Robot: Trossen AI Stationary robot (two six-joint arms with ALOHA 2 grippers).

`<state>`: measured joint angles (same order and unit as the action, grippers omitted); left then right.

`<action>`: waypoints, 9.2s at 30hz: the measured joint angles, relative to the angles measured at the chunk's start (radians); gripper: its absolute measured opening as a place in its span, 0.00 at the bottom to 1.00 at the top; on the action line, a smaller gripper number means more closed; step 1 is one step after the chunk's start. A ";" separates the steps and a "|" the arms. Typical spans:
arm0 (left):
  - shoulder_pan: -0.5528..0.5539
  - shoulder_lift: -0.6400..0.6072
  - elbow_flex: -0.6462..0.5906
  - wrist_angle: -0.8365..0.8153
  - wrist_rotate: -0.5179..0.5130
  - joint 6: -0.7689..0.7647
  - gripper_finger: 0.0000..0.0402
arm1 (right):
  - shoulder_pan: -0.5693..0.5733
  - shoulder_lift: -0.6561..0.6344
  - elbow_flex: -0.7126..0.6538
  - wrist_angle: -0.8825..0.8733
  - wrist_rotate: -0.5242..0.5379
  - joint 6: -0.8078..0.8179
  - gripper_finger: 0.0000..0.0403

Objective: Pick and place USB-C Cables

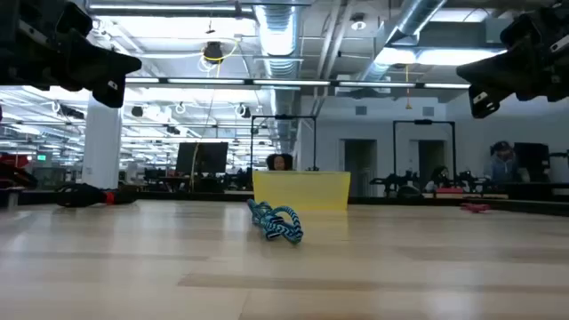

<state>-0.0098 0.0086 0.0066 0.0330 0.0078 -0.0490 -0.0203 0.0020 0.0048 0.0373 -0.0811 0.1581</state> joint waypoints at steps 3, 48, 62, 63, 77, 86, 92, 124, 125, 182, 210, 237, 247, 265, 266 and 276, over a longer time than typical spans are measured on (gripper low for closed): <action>0.000 0.000 0.000 0.000 0.000 0.000 0.00 | 0.000 0.000 0.000 0.000 0.000 0.000 0.08; 0.000 0.000 0.000 0.000 0.000 0.000 0.00 | 0.000 0.000 0.000 0.000 0.000 0.000 0.08; 0.000 0.000 0.000 0.000 0.000 0.000 0.00 | 0.000 0.000 0.000 0.000 0.000 0.000 0.08; 0.000 0.000 0.000 0.000 0.000 0.000 0.00 | 0.000 0.000 0.000 0.000 0.000 0.000 0.08; 0.000 0.000 0.000 0.001 0.000 0.004 0.00 | 0.000 0.000 0.000 0.000 0.000 0.000 0.08; 0.000 0.000 0.000 0.029 -0.068 -0.006 0.00 | -0.014 0.000 0.000 0.020 0.082 -0.414 0.08; 0.000 0.000 0.000 0.030 -0.152 -0.006 0.00 | -0.035 0.000 0.000 0.117 0.123 -0.764 0.08; 0.000 0.007 0.000 0.034 -0.253 -0.087 0.00 | -0.061 0.013 0.000 0.131 0.322 0.075 0.09; 0.000 0.013 0.000 0.035 -0.259 -0.079 0.00 | -0.059 0.023 0.000 0.118 0.322 0.101 0.09; 0.341 0.829 0.211 -0.424 -0.586 -0.692 0.34 | -0.163 1.248 0.454 0.644 0.597 0.048 0.41; 0.346 0.829 0.208 -0.554 -0.572 -0.800 0.34 | -0.110 1.359 0.565 0.463 0.578 0.054 0.48; 0.359 1.107 0.209 -0.321 -0.593 -0.684 0.10 | -0.110 1.359 0.564 0.387 0.576 0.080 0.49; 0.321 0.992 0.361 -0.277 -0.447 -0.448 0.10 | -0.105 1.182 0.563 0.290 0.575 0.043 0.48; 0.281 1.529 1.001 0.050 -0.429 0.451 0.10 | 0.006 1.000 0.564 0.161 0.668 -0.010 0.48; 0.277 1.573 1.023 0.076 -0.415 0.485 0.10 | 0.012 1.000 0.564 0.151 0.683 -0.010 0.48; 0.268 1.870 1.193 0.100 -0.369 0.637 0.10 | 0.055 0.992 0.564 0.066 0.764 -0.010 0.48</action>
<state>0.2583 1.8789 1.1993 0.1332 -0.3613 0.5876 0.0351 0.9943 0.5686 0.1028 0.6831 0.1486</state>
